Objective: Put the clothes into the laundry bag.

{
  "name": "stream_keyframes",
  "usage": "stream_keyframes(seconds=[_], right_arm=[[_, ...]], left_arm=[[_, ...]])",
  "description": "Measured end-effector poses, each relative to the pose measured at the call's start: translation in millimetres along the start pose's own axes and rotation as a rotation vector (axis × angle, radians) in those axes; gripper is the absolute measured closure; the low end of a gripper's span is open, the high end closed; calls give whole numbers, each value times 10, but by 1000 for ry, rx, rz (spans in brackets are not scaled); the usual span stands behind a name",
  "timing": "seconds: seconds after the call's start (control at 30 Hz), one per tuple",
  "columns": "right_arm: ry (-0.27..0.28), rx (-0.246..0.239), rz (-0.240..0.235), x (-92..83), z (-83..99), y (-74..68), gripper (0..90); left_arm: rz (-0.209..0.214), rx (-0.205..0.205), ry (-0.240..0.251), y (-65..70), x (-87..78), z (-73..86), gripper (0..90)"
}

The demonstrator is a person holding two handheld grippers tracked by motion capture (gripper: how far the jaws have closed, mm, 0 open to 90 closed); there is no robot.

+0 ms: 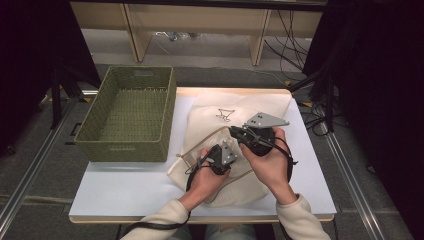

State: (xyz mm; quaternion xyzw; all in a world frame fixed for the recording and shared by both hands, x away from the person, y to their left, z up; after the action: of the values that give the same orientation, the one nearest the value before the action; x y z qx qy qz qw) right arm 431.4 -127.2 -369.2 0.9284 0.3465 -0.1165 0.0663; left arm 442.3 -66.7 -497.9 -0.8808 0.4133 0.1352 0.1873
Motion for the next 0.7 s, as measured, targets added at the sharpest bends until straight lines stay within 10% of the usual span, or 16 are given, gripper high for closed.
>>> stream_keyframes(seconds=[0.23,0.37,0.47,0.7], right_arm=[[42,-14,6,-64,-99,-45,883],[23,-4,8,-43,-45,4,883],[20,-6,9,-29,-28,28,882],[-1,24,22,-25,0,3,881]], left_arm=[[-68,-46,61,-87,62,-105,782],[12,-9,40,1,35,-61,670],[36,-53,94,79,-67,-100,515],[31,-15,112,27,-635,-146,377]])
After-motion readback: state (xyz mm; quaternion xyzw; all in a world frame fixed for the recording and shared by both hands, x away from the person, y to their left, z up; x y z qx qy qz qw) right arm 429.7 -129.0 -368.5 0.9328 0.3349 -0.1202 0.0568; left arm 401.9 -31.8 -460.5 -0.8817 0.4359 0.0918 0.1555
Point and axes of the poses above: each handheld gripper's, and its own axes: x roughly forward along the jaws, z roughly out of its underside, y roughly to its right, the point moved 7 cm from there along x, roughly forward along the jaws, and after that the axes turned 13 degrees about y, right-handed, at the moved point
